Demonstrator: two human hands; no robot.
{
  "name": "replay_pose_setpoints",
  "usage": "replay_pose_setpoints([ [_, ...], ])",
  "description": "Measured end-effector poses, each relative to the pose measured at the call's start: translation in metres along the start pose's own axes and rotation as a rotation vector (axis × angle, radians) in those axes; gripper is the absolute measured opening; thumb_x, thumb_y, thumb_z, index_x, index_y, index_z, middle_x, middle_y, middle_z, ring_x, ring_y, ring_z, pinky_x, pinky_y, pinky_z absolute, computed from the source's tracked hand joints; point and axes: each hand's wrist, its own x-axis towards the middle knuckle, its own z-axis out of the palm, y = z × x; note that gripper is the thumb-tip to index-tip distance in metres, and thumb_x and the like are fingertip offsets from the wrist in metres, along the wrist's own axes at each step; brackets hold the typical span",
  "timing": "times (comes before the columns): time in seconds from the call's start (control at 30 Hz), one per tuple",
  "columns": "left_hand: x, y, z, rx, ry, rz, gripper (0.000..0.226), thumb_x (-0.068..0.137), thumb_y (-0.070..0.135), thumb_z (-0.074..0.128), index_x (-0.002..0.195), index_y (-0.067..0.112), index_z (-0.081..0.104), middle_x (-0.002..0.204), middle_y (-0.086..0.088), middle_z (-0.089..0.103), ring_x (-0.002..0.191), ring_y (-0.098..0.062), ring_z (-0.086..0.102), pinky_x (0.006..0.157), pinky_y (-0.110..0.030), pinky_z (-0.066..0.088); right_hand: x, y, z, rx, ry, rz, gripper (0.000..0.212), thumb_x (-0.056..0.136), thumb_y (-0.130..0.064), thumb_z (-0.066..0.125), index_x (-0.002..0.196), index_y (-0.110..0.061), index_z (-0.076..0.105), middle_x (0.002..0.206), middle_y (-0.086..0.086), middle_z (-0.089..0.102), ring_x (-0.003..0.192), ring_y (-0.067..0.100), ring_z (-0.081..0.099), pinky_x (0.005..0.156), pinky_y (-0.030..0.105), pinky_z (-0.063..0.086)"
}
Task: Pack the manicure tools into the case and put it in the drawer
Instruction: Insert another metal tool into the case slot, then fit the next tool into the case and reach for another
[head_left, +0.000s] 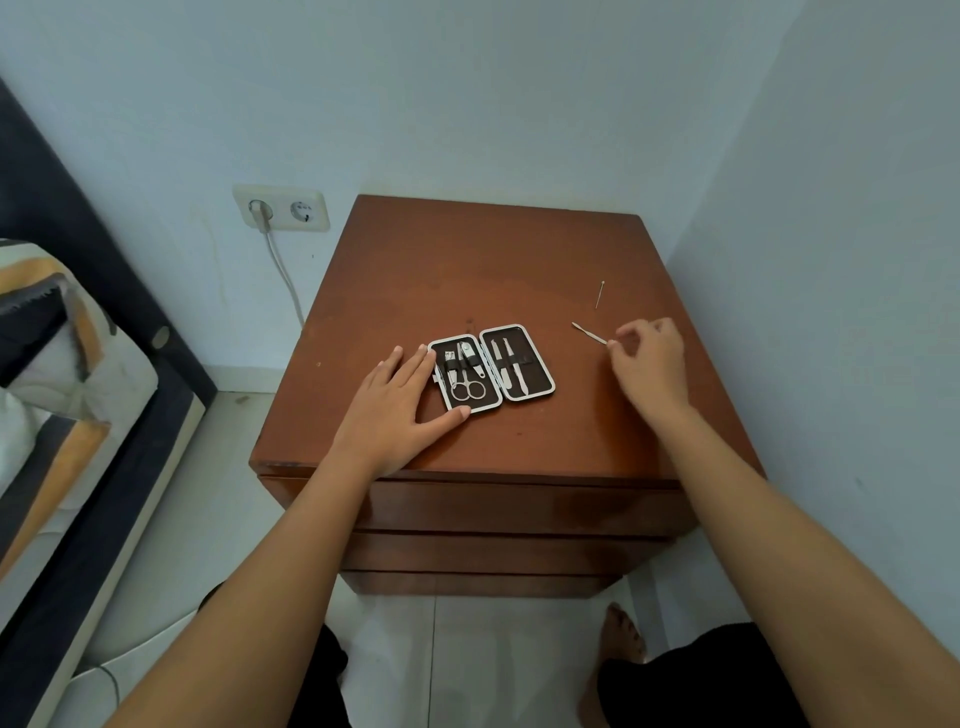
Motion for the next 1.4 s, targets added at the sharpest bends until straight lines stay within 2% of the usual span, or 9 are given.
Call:
replay_pose_setpoints([
  [0.13, 0.000, 0.000, 0.000, 0.000, 0.002, 0.006, 0.098, 0.071, 0.081, 0.019, 0.150, 0.023, 0.013, 0.158, 0.007, 0.012, 0.146, -0.016, 0.003, 0.117, -0.035, 0.005, 0.021, 0.007, -0.006, -0.022, -0.109, 0.102, 0.018, 0.082, -0.022, 0.066, 0.092, -0.008, 0.064, 0.106, 0.016, 0.056, 0.100, 0.029, 0.053, 0.084, 0.032, 0.041],
  [0.27, 0.000, 0.000, 0.000, -0.003, 0.002, 0.006, 0.098, 0.071, 0.081, 0.020, 0.150, 0.023, 0.013, 0.158, 0.007, 0.012, 0.146, -0.016, 0.003, 0.117, -0.035, 0.005, 0.028, 0.003, -0.009, 0.013, -0.186, 0.173, 0.017, 0.083, -0.021, 0.067, 0.087, -0.005, 0.070, 0.084, 0.010, 0.060, 0.082, 0.024, 0.055, 0.071, 0.029, 0.041],
  [0.37, 0.000, 0.000, 0.000, -0.004, 0.003, 0.005, 0.098, 0.071, 0.081, 0.020, 0.150, 0.023, 0.013, 0.158, 0.007, 0.013, 0.146, -0.016, 0.003, 0.118, -0.036, 0.006, 0.027, -0.001, -0.007, -0.041, -0.229, 0.197, 0.019, 0.087, -0.024, 0.062, 0.073, -0.011, 0.064, 0.085, 0.011, 0.061, 0.087, 0.030, 0.058, 0.075, 0.035, 0.046],
  [0.5, 0.000, 0.001, -0.001, 0.002, -0.002, 0.003, 0.099, 0.070, 0.081, 0.019, 0.150, 0.023, 0.013, 0.158, 0.007, 0.012, 0.146, -0.016, 0.002, 0.118, -0.036, 0.006, 0.011, -0.007, -0.004, -0.025, -0.200, 0.105, 0.016, 0.091, -0.024, 0.054, 0.079, -0.014, 0.057, 0.096, 0.012, 0.063, 0.088, 0.027, 0.056, 0.076, 0.035, 0.045],
  [0.63, 0.000, 0.000, -0.001, 0.001, 0.002, 0.003, 0.099, 0.070, 0.081, 0.019, 0.150, 0.023, 0.014, 0.158, 0.007, 0.013, 0.146, -0.016, 0.003, 0.117, -0.036, 0.006, -0.030, -0.024, 0.005, 0.263, -0.191, -0.049, 0.004, 0.086, -0.012, 0.058, 0.082, -0.011, 0.061, 0.082, 0.006, 0.060, 0.073, 0.018, 0.052, 0.063, 0.024, 0.039],
  [0.87, -0.001, 0.003, -0.003, 0.003, -0.005, 0.000, 0.100, 0.069, 0.081, 0.018, 0.150, 0.022, 0.014, 0.158, 0.006, 0.014, 0.146, -0.016, 0.004, 0.117, -0.036, 0.006, -0.070, -0.032, 0.011, 0.287, -0.158, -0.126, 0.008, 0.084, -0.013, 0.061, 0.082, -0.014, 0.069, 0.061, -0.006, 0.055, 0.056, 0.005, 0.047, 0.057, 0.007, 0.038],
  [1.1, -0.001, 0.002, -0.002, 0.013, -0.006, -0.001, 0.101, 0.068, 0.082, 0.016, 0.150, 0.023, 0.013, 0.158, 0.005, 0.013, 0.146, -0.017, 0.004, 0.117, -0.035, 0.005, -0.079, -0.036, 0.012, 0.248, -0.092, -0.064, 0.011, 0.083, -0.014, 0.060, 0.078, -0.014, 0.071, 0.058, -0.002, 0.057, 0.059, 0.010, 0.051, 0.057, 0.016, 0.038],
  [1.27, -0.002, 0.002, -0.002, 0.006, -0.005, -0.003, 0.100, 0.069, 0.081, 0.018, 0.150, 0.023, 0.013, 0.158, 0.006, 0.013, 0.146, -0.016, 0.004, 0.117, -0.035, 0.006, -0.074, -0.046, 0.018, 0.207, -0.077, -0.066, 0.013, 0.084, -0.014, 0.058, 0.080, -0.012, 0.070, 0.055, -0.004, 0.052, 0.060, 0.012, 0.050, 0.054, 0.013, 0.036],
  [1.4, -0.002, 0.002, -0.003, 0.003, -0.008, -0.009, 0.100, 0.069, 0.082, 0.017, 0.150, 0.023, 0.013, 0.158, 0.006, 0.012, 0.146, -0.016, 0.003, 0.116, -0.035, 0.005, -0.072, -0.048, 0.022, 0.171, -0.072, -0.081, 0.013, 0.084, -0.013, 0.057, 0.079, -0.011, 0.069, 0.055, -0.002, 0.052, 0.055, 0.012, 0.049, 0.055, 0.022, 0.036],
])
